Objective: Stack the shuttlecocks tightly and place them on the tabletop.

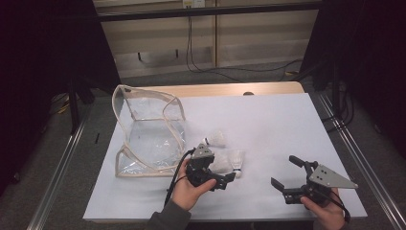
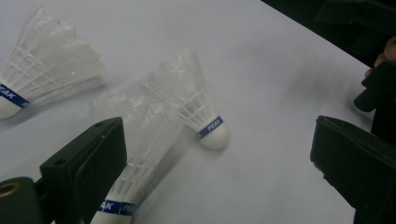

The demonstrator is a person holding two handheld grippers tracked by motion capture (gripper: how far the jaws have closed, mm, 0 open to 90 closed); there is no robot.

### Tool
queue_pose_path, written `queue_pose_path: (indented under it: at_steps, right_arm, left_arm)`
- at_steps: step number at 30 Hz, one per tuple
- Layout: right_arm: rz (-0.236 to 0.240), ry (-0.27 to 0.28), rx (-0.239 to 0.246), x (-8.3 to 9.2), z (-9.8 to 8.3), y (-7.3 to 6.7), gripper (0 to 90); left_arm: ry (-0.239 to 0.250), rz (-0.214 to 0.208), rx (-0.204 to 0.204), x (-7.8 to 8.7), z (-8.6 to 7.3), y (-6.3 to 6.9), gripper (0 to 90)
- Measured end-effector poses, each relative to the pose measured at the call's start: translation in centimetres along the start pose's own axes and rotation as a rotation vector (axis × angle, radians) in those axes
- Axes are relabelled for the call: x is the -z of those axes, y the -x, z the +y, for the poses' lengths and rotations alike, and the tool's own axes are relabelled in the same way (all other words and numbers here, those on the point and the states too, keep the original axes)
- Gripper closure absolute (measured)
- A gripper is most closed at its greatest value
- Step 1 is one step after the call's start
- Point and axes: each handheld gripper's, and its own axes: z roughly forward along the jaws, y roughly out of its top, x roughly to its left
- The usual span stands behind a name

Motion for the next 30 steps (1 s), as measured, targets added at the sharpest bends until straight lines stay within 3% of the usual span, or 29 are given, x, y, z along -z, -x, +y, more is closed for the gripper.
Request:
queue_pose_path:
  at_steps: [3,8,15,23,30]
  right_arm:
    - [-0.001,0.000,0.000,0.0,0.0,0.0,1.5]
    - [0.002,-0.002,0.000,0.0,0.0,0.0,1.5]
    - [0.005,0.000,-0.002,-0.1,0.0,0.0,1.5]
    - [0.001,-0.001,-0.001,0.0,0.0,0.0,1.5]
    - [0.005,0.000,0.000,-0.1,0.0,-0.1,1.5]
  left_arm:
    - [-0.014,-0.025,-0.020,0.2,-0.5,0.0,3.8]
    - [-0.027,-0.024,-0.040,1.1,-1.3,-0.4,3.8]
    - [-0.040,-0.071,-0.091,1.8,-2.1,-0.4,3.8]
    - [-0.044,-0.052,-0.073,2.6,-2.8,-0.9,3.8]
    - [-0.043,-0.051,-0.084,3.4,-3.3,-1.1,3.8]
